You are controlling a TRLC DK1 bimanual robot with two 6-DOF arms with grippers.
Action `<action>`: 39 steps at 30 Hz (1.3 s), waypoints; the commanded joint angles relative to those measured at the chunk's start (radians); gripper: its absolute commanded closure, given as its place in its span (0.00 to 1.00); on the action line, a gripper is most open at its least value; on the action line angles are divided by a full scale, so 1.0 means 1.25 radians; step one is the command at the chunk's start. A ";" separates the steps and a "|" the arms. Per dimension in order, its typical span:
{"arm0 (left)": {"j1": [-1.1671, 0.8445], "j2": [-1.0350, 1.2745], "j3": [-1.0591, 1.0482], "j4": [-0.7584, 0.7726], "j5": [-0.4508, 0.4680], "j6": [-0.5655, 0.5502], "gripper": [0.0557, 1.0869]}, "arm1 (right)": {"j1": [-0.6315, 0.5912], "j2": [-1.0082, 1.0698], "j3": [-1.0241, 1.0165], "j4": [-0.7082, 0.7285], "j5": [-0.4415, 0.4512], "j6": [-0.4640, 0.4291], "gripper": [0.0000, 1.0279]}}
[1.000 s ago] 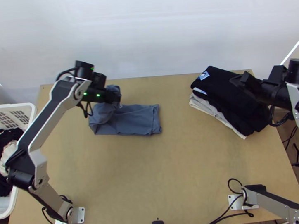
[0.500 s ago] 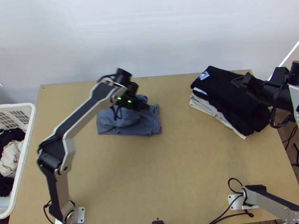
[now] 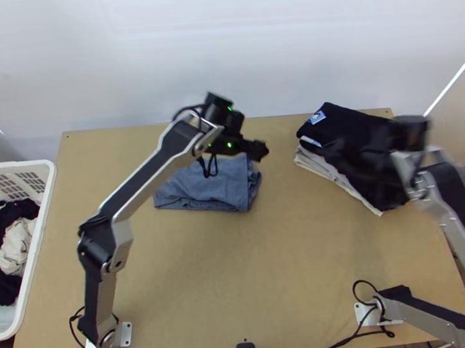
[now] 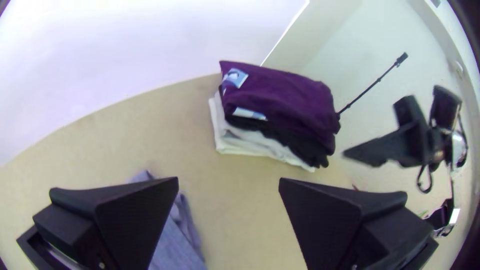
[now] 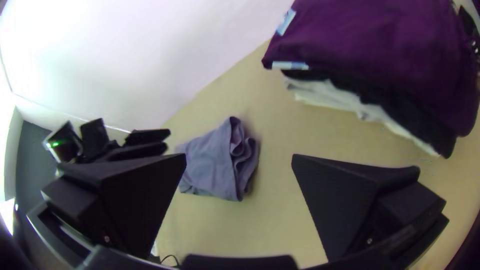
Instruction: Fold the t-shirt
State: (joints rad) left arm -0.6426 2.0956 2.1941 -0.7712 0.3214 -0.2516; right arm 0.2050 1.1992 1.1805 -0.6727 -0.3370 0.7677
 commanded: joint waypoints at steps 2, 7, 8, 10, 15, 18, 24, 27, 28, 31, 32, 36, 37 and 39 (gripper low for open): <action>0.101 -0.097 0.000 -0.015 0.001 -0.037 0.04 | 0.178 0.146 -0.122 0.138 0.005 0.181 0.07; 0.193 -0.171 -0.011 -0.073 -0.018 -0.053 0.04 | 0.223 0.264 -0.127 0.198 -0.057 0.207 0.07; 0.205 -0.189 -0.020 -0.080 -0.025 -0.049 0.04 | 0.223 0.278 -0.139 0.238 -0.064 0.206 0.07; 0.221 -0.224 -0.045 -0.086 -0.050 -0.036 0.04 | 0.225 0.307 -0.164 0.326 -0.072 0.203 0.07; 0.270 -0.282 -0.095 -0.113 -0.060 0.005 0.04 | 0.250 0.388 -0.152 0.430 -0.100 0.101 0.07; 0.293 -0.305 -0.110 -0.124 -0.066 0.011 0.04 | 0.254 0.425 -0.137 0.472 -0.100 0.058 0.07; 0.304 -0.338 -0.140 -0.133 -0.091 0.014 0.04 | 0.243 0.467 -0.130 0.570 -0.100 0.028 0.07; 0.304 -0.339 -0.140 -0.133 -0.101 0.012 0.04 | 0.231 0.495 -0.107 0.575 -0.100 0.012 0.07; 0.304 -0.339 -0.140 -0.133 -0.102 0.012 0.04 | 0.229 0.508 -0.100 0.575 -0.099 0.004 0.07; 0.307 -0.339 -0.140 -0.128 -0.104 0.020 0.04 | 0.223 0.542 -0.078 0.575 -0.099 -0.004 0.07; 0.308 -0.339 -0.139 -0.124 -0.104 0.021 0.04 | 0.220 0.548 -0.072 0.575 -0.099 -0.010 0.07; 0.314 -0.335 -0.135 -0.117 -0.104 0.026 0.04 | 0.219 0.571 -0.051 0.564 -0.073 -0.010 0.07; 0.315 -0.334 -0.134 -0.116 -0.104 0.027 0.04 | 0.218 0.571 -0.051 0.555 -0.068 -0.009 0.07; 0.318 -0.330 -0.133 -0.113 -0.104 0.028 0.04 | 0.214 0.581 -0.047 0.546 -0.063 -0.009 0.07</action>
State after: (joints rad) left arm -0.2573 1.6798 2.0251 -0.9257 0.1967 -0.2264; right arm 0.4835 1.8771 1.0908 0.0273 -0.4412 0.7643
